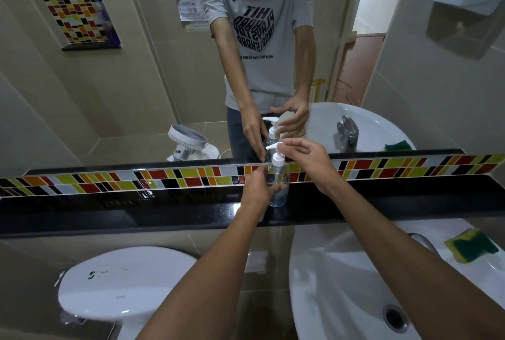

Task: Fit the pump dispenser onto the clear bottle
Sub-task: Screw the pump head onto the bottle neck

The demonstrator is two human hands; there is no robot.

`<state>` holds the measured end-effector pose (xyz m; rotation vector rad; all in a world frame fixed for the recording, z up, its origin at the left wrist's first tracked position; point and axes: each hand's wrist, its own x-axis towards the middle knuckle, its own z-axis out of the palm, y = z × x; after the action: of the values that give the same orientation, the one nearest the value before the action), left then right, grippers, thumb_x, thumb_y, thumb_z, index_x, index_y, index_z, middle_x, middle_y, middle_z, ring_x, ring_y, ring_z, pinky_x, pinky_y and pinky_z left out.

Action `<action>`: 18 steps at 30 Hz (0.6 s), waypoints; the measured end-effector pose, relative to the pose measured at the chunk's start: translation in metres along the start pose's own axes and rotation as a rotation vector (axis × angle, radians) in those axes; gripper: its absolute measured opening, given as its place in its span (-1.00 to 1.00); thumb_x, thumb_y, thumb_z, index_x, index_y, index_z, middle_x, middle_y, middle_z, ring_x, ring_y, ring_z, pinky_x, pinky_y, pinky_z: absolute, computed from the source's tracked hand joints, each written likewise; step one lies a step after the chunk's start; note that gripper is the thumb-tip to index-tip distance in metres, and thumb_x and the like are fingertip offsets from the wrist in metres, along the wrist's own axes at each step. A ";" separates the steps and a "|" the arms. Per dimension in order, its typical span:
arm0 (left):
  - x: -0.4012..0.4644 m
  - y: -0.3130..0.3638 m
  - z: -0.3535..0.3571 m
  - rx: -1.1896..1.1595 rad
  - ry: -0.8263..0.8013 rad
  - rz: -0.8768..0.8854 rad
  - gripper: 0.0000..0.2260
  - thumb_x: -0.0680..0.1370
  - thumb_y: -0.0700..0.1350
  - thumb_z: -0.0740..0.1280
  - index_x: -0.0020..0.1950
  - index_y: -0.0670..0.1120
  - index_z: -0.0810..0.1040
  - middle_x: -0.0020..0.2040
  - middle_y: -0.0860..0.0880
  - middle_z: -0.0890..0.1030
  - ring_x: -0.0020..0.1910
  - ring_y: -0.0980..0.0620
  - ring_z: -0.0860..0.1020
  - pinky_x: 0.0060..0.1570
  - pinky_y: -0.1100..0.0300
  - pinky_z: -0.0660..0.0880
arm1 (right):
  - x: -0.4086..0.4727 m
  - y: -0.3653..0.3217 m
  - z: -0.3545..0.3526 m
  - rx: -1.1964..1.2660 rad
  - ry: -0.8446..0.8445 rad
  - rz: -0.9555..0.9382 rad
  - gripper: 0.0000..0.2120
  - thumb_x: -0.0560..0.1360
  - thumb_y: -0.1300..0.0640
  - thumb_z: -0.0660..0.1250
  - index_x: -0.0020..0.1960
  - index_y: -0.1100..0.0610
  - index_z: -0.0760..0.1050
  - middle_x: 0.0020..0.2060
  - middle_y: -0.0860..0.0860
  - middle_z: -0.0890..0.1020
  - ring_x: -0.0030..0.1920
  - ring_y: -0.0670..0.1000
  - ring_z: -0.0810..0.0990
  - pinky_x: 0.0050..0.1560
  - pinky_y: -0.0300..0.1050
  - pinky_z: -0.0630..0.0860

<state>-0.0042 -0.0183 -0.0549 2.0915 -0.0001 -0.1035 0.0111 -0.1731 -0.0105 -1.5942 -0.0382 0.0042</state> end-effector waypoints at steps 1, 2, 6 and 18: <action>0.000 0.000 0.000 0.009 -0.004 -0.001 -0.56 0.45 -0.13 0.53 0.28 -0.10 0.51 0.13 -0.02 0.64 0.10 0.02 0.60 0.15 0.05 0.55 | 0.001 -0.002 0.003 0.008 -0.004 0.006 -0.65 0.48 0.08 0.54 0.20 0.22 0.65 0.08 0.12 0.75 0.10 -0.01 0.72 0.18 -0.16 0.62; 0.000 0.000 0.000 0.020 -0.009 -0.001 -0.56 0.45 -0.13 0.53 0.28 -0.11 0.51 0.12 0.00 0.63 0.08 0.05 0.59 0.14 0.08 0.54 | 0.002 -0.002 0.006 0.008 -0.006 0.014 -0.66 0.50 0.07 0.53 0.19 0.24 0.64 0.07 0.12 0.75 0.07 -0.02 0.72 0.17 -0.16 0.61; 0.001 -0.001 -0.001 0.057 -0.001 0.023 -0.54 0.44 -0.11 0.54 0.28 -0.12 0.51 0.14 -0.04 0.64 -0.01 0.09 0.55 0.03 0.18 0.50 | 0.010 0.002 0.012 0.038 -0.008 0.065 -0.71 0.55 0.06 0.47 0.17 0.22 0.65 0.01 0.06 0.74 0.03 -0.02 0.68 0.19 -0.07 0.58; 0.006 -0.008 -0.001 0.233 0.007 0.097 -0.52 0.43 -0.01 0.53 0.30 -0.07 0.51 0.17 -0.02 0.64 0.09 0.02 0.61 0.07 0.11 0.56 | 0.017 -0.009 0.002 -0.023 -0.031 0.107 -0.70 0.56 0.05 0.46 0.13 0.28 0.68 0.09 0.16 0.74 0.04 -0.01 0.69 0.15 -0.17 0.56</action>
<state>0.0019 -0.0140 -0.0616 2.3202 -0.1144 -0.0386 0.0281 -0.1704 -0.0015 -1.6175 0.0227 0.1121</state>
